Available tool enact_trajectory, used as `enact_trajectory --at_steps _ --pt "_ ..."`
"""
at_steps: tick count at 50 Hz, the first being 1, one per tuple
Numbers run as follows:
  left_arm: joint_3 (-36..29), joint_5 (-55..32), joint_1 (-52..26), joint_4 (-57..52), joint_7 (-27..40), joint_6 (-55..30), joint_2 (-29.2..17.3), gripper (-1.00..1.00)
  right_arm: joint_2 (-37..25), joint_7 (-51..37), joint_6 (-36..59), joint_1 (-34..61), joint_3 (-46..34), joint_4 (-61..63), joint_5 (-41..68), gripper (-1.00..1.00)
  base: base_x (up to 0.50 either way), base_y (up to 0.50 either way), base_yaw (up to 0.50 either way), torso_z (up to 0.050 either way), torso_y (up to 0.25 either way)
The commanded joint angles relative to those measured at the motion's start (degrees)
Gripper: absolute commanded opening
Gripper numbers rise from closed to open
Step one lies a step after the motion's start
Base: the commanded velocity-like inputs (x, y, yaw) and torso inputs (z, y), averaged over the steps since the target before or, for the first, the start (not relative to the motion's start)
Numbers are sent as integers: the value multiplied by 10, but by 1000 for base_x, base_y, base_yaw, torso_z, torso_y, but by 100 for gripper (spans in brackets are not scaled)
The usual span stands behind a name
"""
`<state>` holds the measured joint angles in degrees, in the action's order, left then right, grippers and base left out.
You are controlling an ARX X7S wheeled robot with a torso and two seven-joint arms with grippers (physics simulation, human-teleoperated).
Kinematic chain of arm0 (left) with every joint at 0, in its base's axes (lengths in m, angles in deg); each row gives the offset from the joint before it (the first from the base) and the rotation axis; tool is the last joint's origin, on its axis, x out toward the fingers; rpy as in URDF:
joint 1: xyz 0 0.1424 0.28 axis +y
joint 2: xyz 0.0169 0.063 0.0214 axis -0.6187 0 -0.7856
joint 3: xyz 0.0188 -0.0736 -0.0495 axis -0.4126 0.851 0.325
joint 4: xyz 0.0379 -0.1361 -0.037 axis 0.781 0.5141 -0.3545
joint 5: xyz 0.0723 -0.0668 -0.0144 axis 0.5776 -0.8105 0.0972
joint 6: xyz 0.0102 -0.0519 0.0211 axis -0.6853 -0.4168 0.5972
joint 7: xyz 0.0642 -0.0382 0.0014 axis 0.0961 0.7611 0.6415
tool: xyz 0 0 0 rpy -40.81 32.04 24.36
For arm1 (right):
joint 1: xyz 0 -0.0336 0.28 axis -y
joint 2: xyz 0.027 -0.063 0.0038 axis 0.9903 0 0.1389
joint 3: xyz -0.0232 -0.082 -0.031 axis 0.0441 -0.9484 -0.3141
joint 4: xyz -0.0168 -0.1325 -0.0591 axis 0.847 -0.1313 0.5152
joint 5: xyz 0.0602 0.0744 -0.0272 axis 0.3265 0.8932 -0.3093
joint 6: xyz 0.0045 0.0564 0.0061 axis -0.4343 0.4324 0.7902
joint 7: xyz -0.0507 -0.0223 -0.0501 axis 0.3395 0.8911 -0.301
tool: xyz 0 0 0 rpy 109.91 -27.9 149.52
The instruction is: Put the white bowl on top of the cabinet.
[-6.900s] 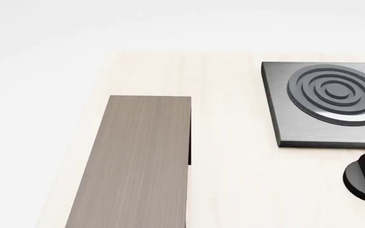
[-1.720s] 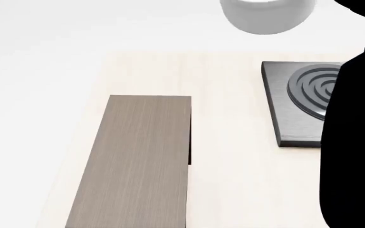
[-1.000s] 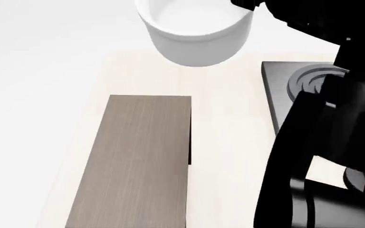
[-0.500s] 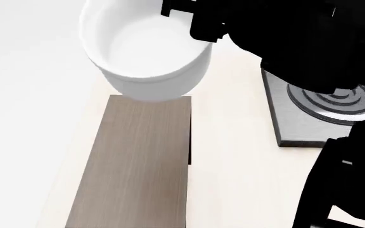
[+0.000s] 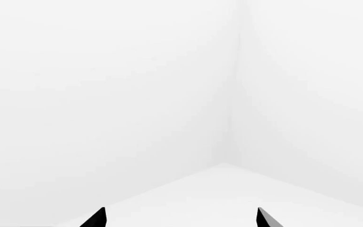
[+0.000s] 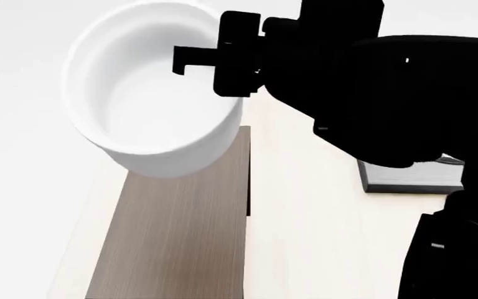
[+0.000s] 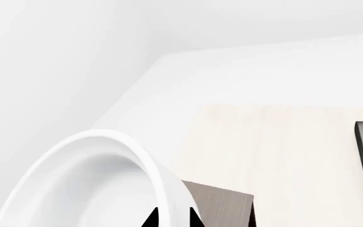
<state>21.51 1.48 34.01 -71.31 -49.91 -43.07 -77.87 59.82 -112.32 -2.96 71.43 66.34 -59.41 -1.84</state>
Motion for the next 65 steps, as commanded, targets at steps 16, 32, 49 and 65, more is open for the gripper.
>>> enact_trajectory --at_steps 16,32,49,65 --pt "-1 -3 0 -1 3 -1 -3 100 -8 48 -43 -39 -52 31 -5 -100 0 0 0 1 1" --pt "-2 -7 0 5 2 2 -3 100 -13 83 -74 -54 -81 8 -37 -100 0 0 0 0 1" --pt "-4 -6 1 4 3 2 -6 100 -17 114 -95 -78 -112 7 -61 -100 0 0 0 1 1" --pt "-7 -6 1 5 6 3 -7 100 -21 151 -121 -92 -142 -5 -93 -100 0 0 0 1 1"
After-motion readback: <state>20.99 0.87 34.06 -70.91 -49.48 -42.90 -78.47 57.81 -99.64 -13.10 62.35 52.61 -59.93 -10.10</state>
